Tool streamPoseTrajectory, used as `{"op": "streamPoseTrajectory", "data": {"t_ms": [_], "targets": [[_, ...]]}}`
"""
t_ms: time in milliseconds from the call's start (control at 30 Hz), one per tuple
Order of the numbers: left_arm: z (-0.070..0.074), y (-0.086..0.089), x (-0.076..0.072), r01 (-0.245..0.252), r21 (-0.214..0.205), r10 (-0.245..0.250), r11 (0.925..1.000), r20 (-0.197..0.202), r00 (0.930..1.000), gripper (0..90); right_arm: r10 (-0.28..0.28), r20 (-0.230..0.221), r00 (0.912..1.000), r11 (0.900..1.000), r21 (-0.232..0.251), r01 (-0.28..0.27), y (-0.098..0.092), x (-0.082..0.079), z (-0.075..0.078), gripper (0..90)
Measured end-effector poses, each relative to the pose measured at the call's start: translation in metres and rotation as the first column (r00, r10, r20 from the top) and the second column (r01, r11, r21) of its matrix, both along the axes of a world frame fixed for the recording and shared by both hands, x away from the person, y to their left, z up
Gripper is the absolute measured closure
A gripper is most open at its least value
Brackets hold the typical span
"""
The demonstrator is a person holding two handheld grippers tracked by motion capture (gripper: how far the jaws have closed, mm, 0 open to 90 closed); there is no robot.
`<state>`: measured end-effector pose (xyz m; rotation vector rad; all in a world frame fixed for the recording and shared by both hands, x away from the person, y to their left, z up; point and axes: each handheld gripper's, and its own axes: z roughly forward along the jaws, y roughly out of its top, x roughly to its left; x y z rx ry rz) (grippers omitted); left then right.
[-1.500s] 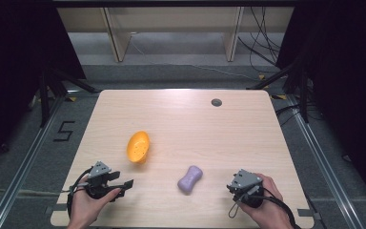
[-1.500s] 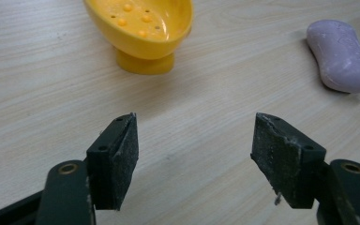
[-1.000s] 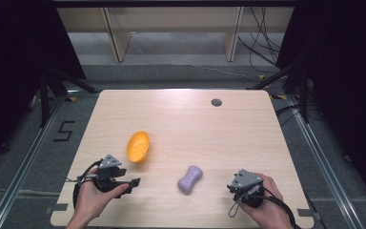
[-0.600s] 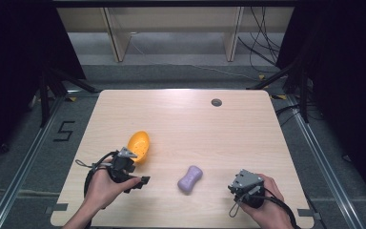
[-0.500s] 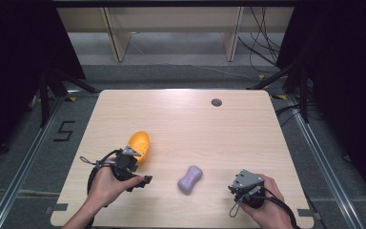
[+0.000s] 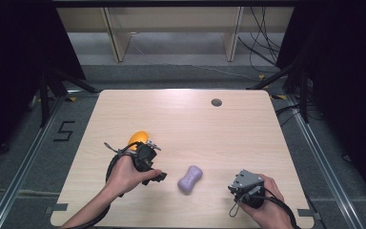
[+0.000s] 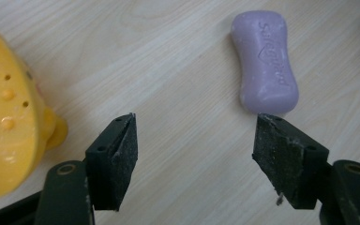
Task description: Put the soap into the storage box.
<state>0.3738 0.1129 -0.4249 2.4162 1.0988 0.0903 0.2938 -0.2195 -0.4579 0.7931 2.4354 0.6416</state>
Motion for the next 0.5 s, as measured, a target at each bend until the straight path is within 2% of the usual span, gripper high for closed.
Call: {"op": "streamPoseTrajectory", "data": {"t_ms": [33,333,400,500], "targets": [[0.001,-0.008,0.002,-0.002,-0.007,0.002,1.0000,-0.005,1.0000,30.6,-0.002,-0.001,1.0000,1.0000,0.001,0.002,0.000,0.000,0.000,52.8],[-0.001,-0.036,0.009,0.018,-0.012,-0.018,0.9998,-0.051,0.9985,31.3,0.005,0.000,1.0000,1.0000,-0.001,-0.005,0.000,0.000,0.000,52.6],[-0.004,-0.047,0.011,0.023,0.002,-0.023,0.9997,-0.074,0.9970,31.4,0.006,0.002,1.0000,1.0000,0.000,-0.006,0.000,0.000,0.000,52.5],[-0.005,-0.053,0.013,0.055,0.034,-0.052,0.9979,-0.087,0.9948,31.8,0.006,0.000,1.0000,1.0000,0.001,-0.006,0.000,0.000,0.000,52.5]]}}
